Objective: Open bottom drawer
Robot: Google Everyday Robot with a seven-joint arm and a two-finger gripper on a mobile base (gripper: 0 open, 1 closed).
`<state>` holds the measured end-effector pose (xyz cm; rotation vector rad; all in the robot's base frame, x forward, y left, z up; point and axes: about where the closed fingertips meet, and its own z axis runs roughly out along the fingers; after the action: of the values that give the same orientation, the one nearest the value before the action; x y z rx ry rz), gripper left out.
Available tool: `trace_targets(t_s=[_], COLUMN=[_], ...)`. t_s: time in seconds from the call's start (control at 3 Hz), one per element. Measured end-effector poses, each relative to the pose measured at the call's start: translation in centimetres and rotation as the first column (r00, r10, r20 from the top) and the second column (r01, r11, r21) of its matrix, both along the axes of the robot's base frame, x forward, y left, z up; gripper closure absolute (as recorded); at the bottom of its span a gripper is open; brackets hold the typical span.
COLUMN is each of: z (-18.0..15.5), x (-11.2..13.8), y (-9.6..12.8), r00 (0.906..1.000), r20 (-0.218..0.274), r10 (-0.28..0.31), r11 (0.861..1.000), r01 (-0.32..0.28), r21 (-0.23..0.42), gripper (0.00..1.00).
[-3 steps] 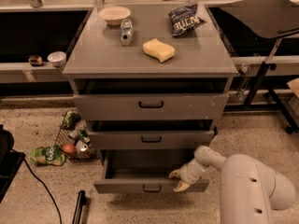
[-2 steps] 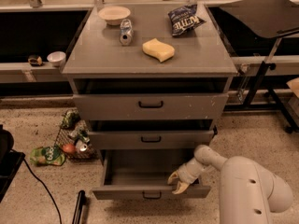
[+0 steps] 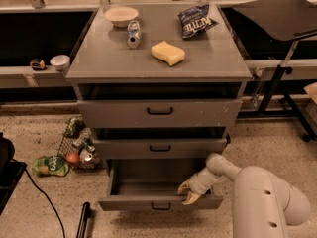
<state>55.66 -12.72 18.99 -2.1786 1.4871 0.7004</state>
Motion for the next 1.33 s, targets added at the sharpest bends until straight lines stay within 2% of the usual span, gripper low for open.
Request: trace_targets(t_s=[0.67,1.0,1.33], z=[0.0,0.0,-0.6], x=[0.0,0.0,-1.6], y=[0.0,0.0,-0.1], r00=[1.0,1.0,0.9986], r20=[0.0,0.0,-0.047], r10=[0.0,0.0,0.023], r11=[1.0,1.0,1.0], r01=[0.0,0.0,-0.023], r21=[0.0,0.0,0.006], gripper=[0.16,0.0,0.0])
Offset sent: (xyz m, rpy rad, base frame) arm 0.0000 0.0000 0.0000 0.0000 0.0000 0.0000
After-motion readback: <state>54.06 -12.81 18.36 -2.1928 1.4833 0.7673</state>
